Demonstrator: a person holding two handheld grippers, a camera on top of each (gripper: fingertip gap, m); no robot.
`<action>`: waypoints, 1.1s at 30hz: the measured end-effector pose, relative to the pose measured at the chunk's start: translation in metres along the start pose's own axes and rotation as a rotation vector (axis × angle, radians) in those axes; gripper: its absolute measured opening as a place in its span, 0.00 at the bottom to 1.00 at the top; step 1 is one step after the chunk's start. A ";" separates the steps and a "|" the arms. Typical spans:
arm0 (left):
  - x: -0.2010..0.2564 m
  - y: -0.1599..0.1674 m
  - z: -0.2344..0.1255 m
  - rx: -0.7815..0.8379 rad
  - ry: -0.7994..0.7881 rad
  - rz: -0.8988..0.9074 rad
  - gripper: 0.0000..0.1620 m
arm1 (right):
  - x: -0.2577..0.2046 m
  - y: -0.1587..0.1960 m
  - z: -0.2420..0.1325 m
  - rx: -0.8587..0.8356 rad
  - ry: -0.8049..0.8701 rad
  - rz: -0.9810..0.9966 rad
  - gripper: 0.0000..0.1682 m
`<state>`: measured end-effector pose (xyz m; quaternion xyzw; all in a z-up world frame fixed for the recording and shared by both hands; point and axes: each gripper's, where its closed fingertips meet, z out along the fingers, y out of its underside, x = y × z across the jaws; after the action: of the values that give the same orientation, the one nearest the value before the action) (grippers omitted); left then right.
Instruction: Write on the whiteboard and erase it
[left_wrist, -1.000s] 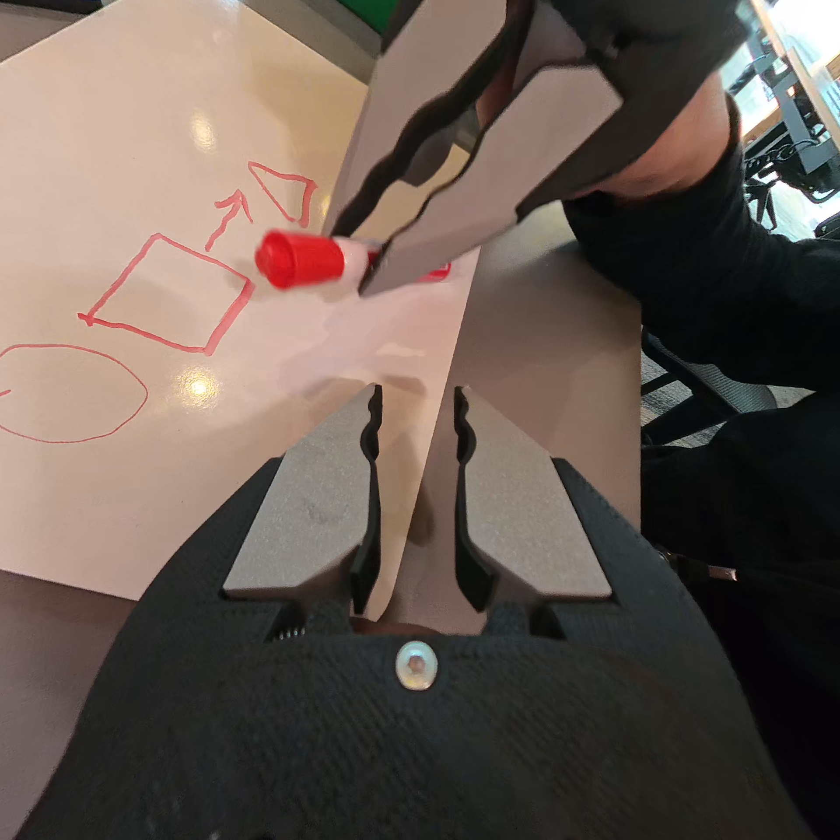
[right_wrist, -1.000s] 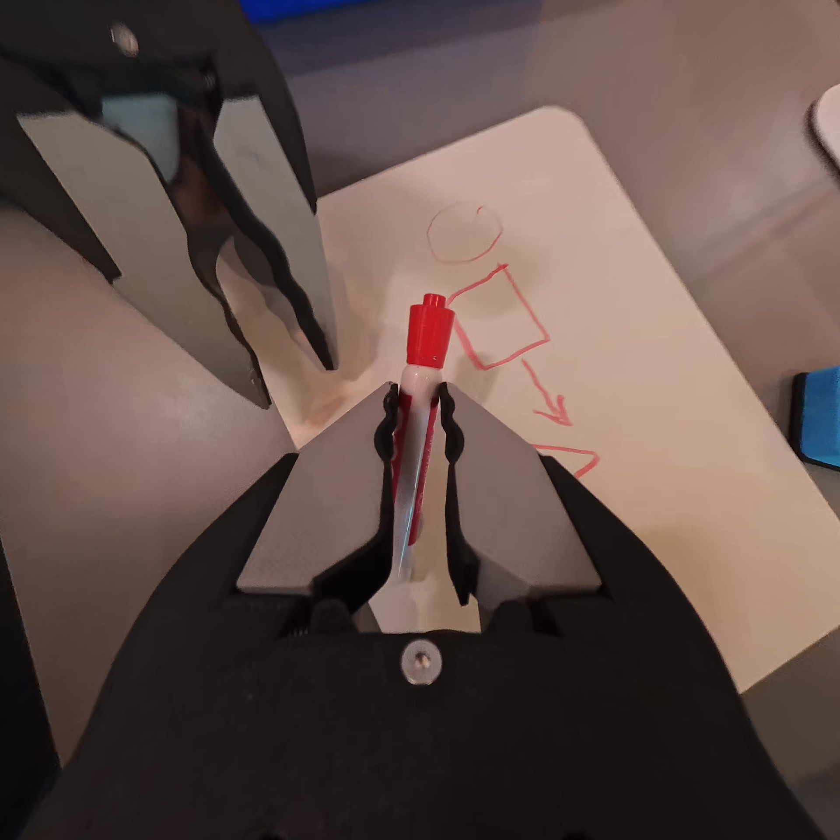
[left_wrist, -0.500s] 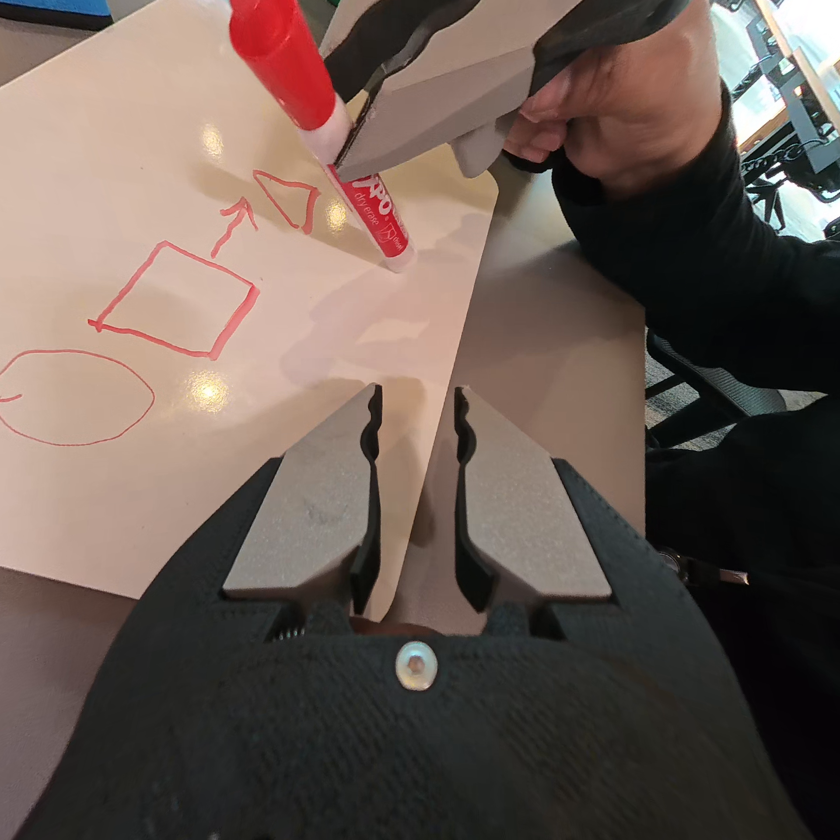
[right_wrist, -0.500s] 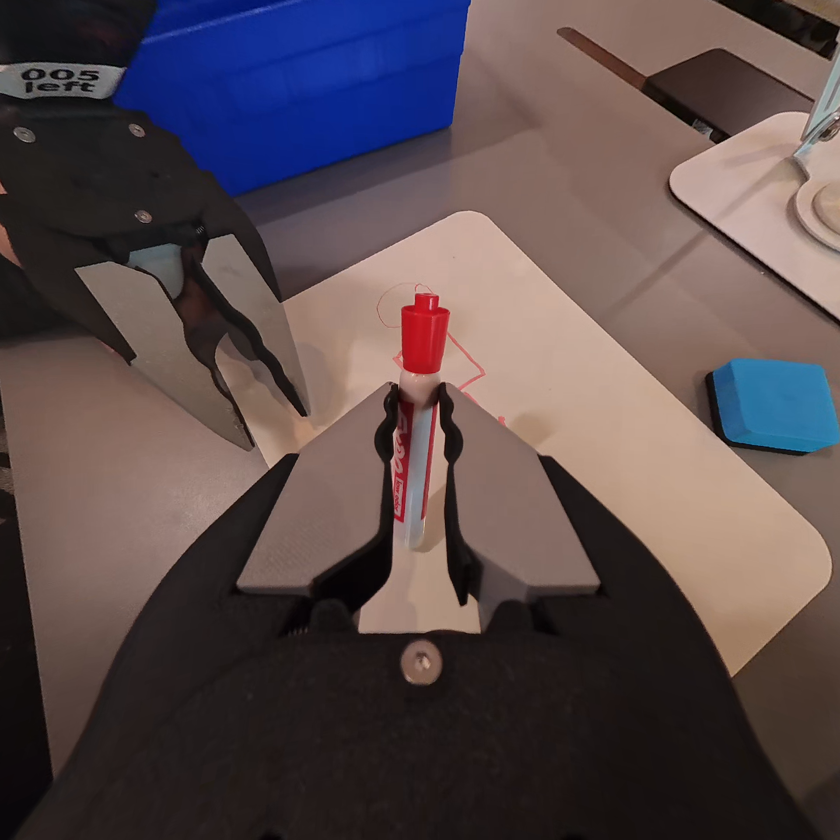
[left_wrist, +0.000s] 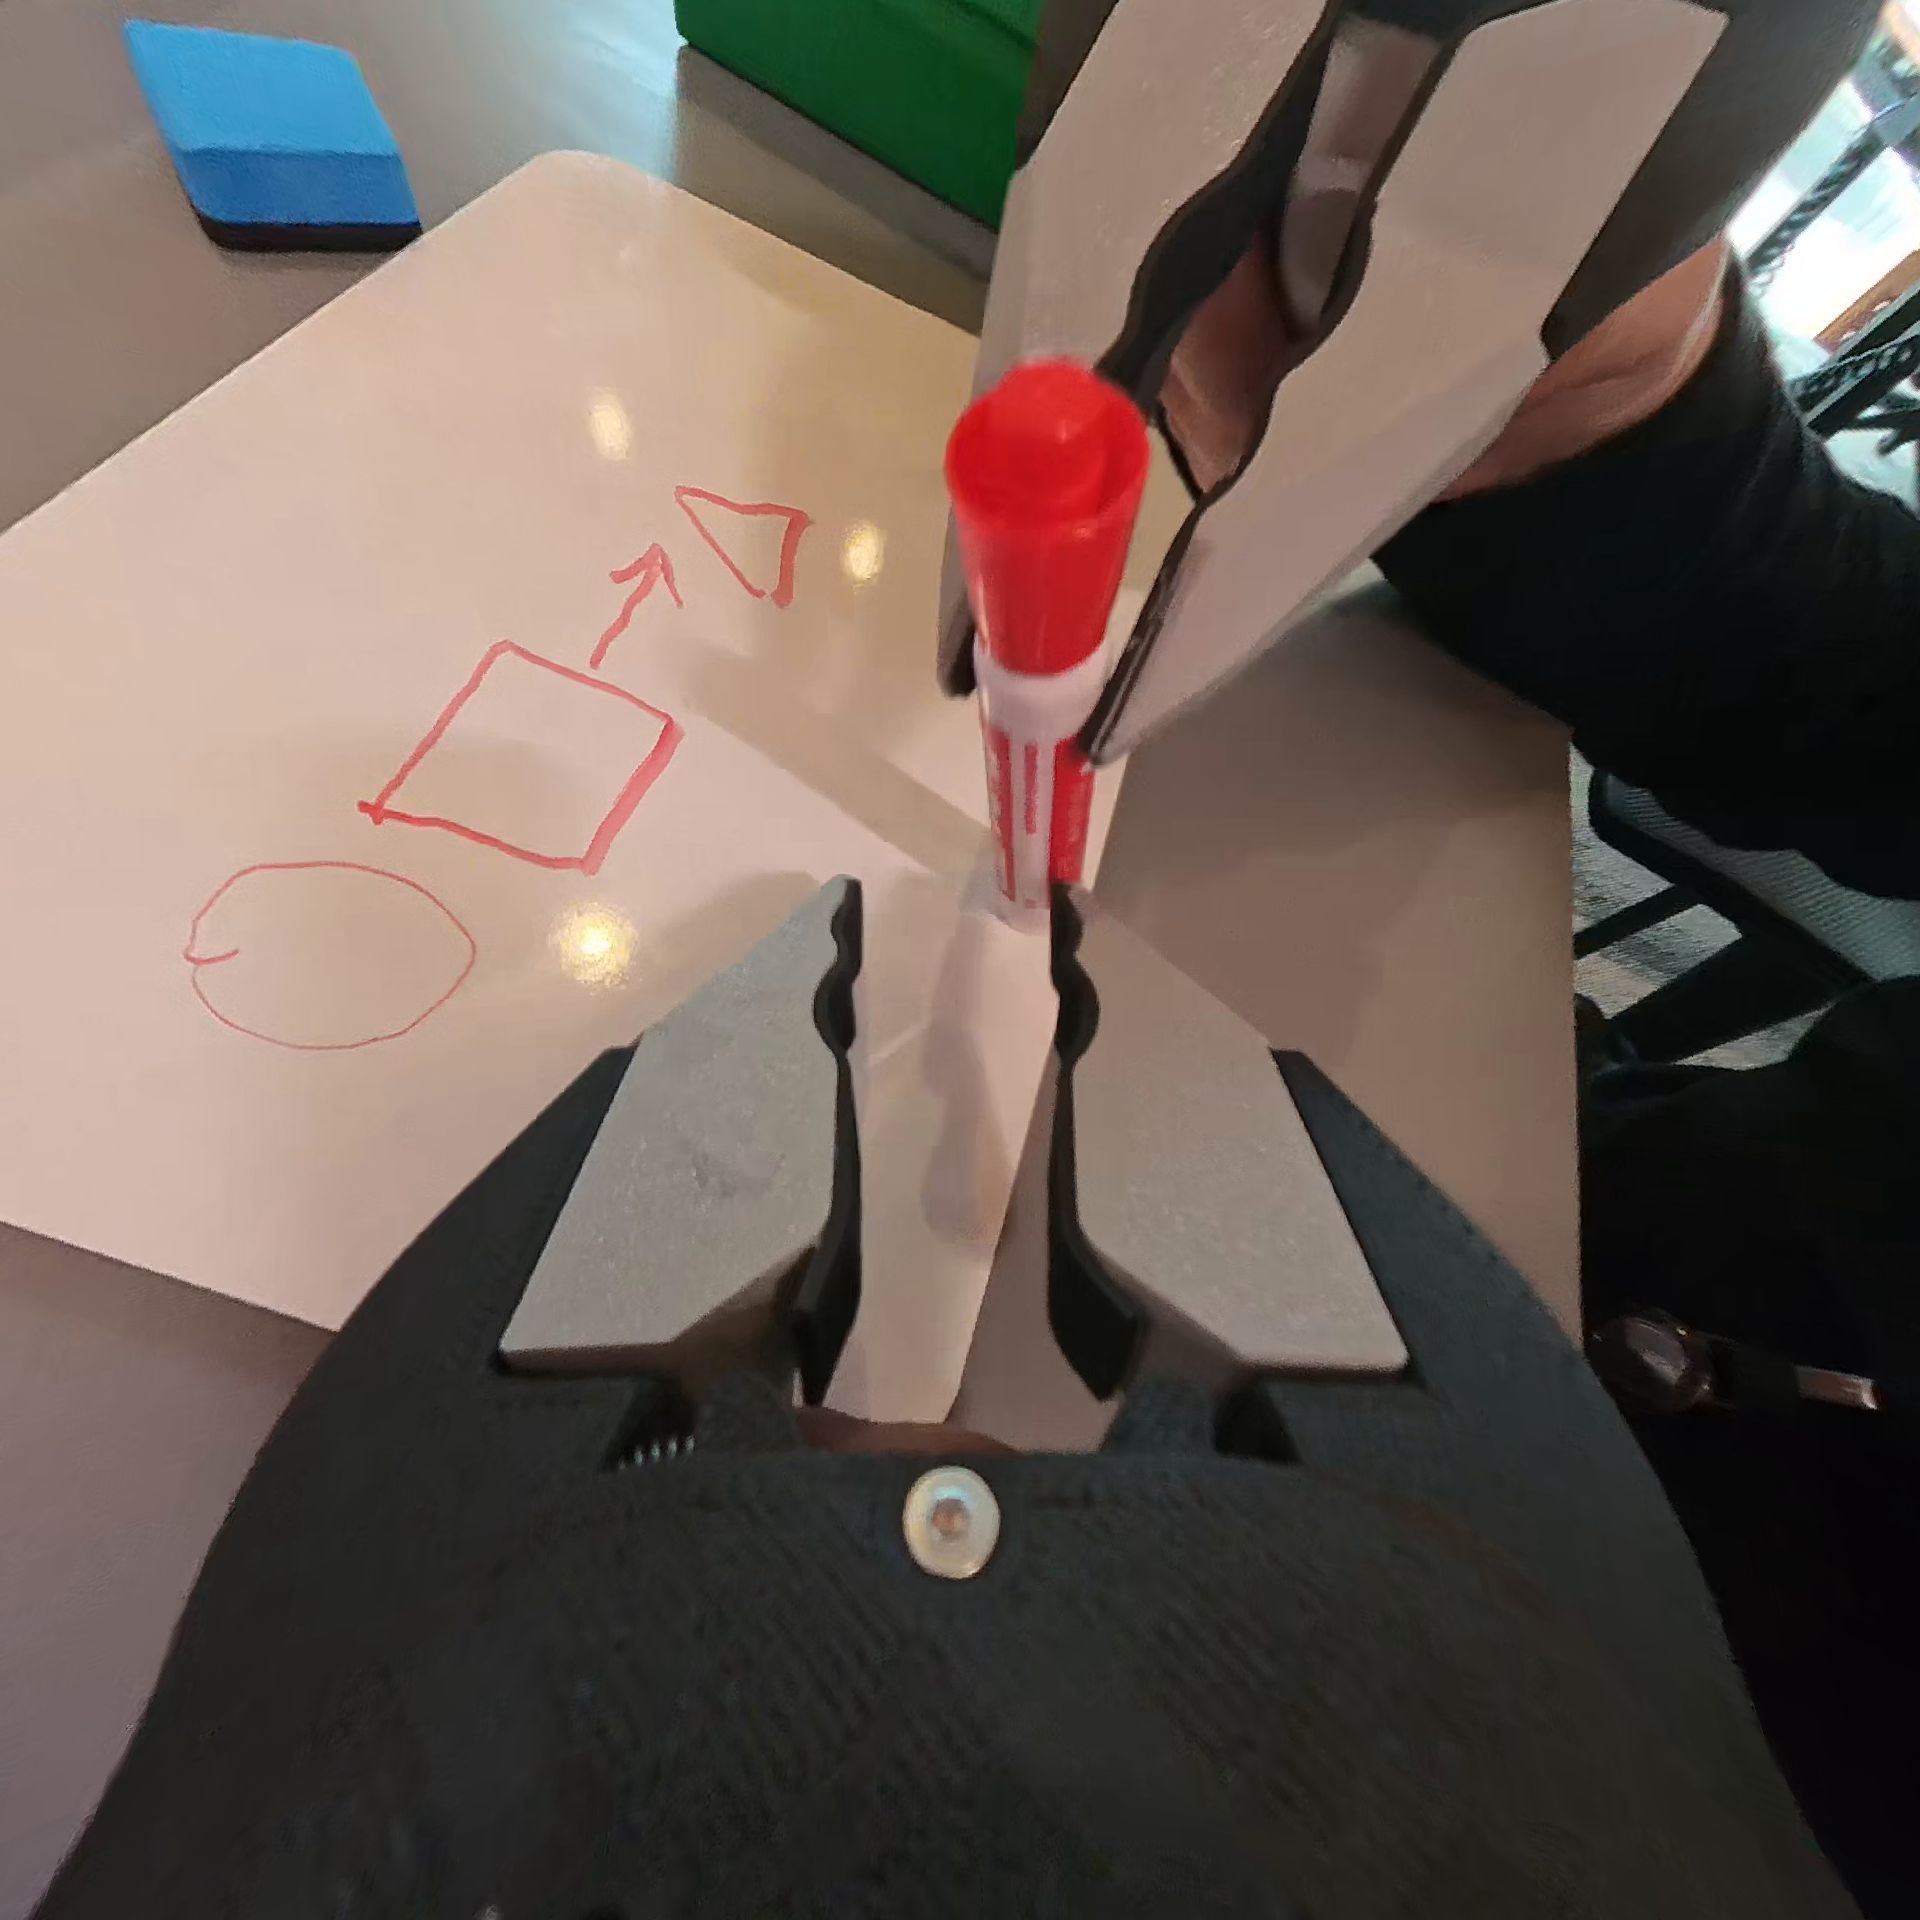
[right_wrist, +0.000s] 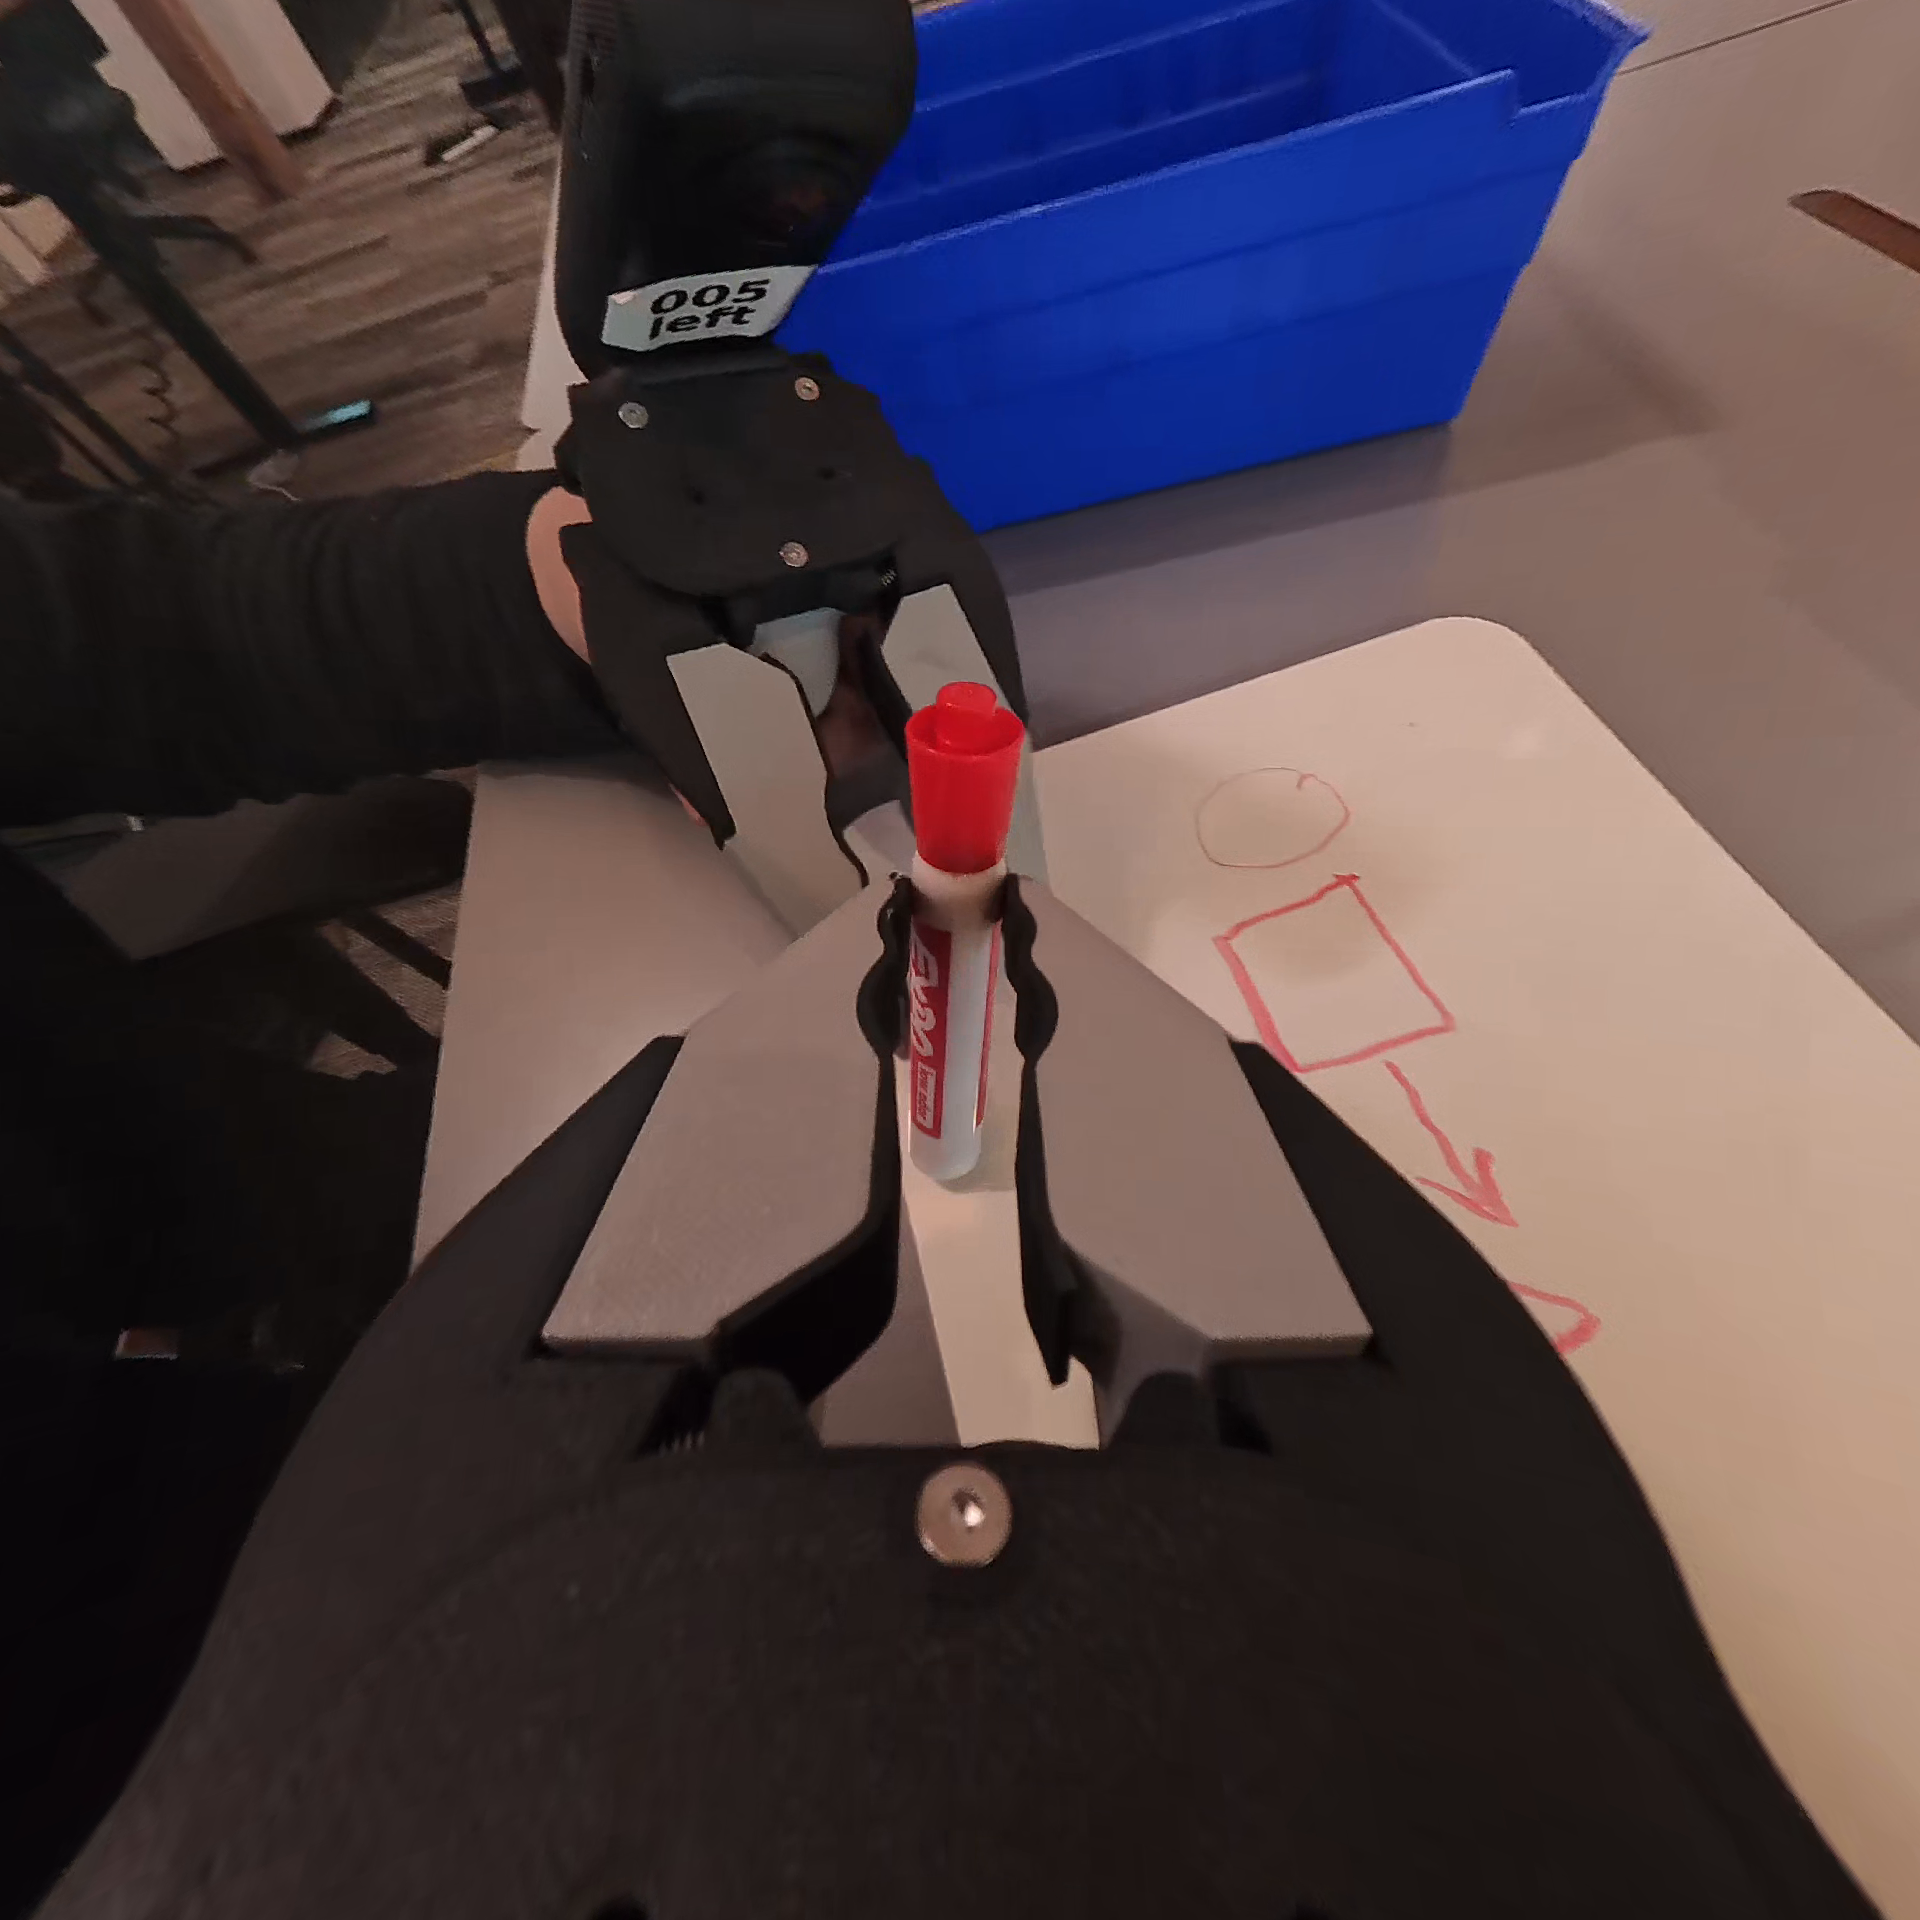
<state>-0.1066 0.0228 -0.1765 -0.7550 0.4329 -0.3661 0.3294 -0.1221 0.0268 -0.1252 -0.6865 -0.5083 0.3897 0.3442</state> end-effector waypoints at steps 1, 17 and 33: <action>0.001 -0.001 0.000 0.006 -0.007 0.018 0.23 | -0.002 0.000 0.002 0.000 -0.014 0.001 0.09; 0.027 -0.017 -0.002 0.115 0.072 0.140 0.19 | -0.030 -0.006 0.019 0.074 -0.178 0.006 0.09; 0.036 -0.018 -0.002 0.125 0.163 0.058 0.08 | -0.034 -0.026 0.011 0.213 -0.223 0.035 0.10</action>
<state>-0.0881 -0.0028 -0.1512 -0.6879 0.4563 -0.4430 0.3498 -0.1494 0.0010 -0.1012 -0.6075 -0.4871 0.5209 0.3496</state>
